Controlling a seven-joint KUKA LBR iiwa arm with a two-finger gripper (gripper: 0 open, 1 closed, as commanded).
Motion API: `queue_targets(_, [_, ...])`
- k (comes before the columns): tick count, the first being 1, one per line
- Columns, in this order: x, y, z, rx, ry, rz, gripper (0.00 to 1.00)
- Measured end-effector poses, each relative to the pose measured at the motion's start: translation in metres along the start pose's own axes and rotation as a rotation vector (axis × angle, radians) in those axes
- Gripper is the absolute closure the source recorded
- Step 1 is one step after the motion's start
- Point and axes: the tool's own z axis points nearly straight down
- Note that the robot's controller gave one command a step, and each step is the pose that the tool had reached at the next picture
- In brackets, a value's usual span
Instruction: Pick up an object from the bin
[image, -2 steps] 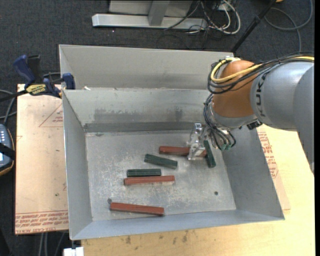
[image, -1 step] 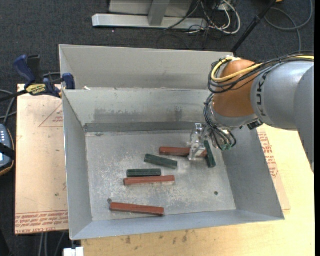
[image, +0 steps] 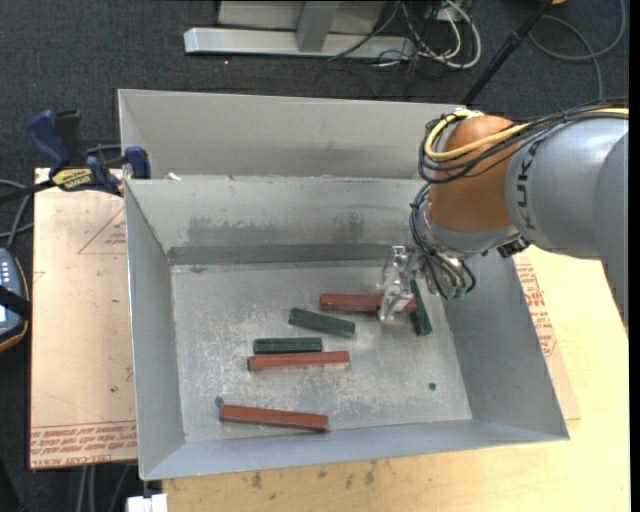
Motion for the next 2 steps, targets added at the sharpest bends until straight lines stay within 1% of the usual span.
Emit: queue_targets(2, [-0.001,0.0,-0.025,0.001,-0.004,0.0,1.0])
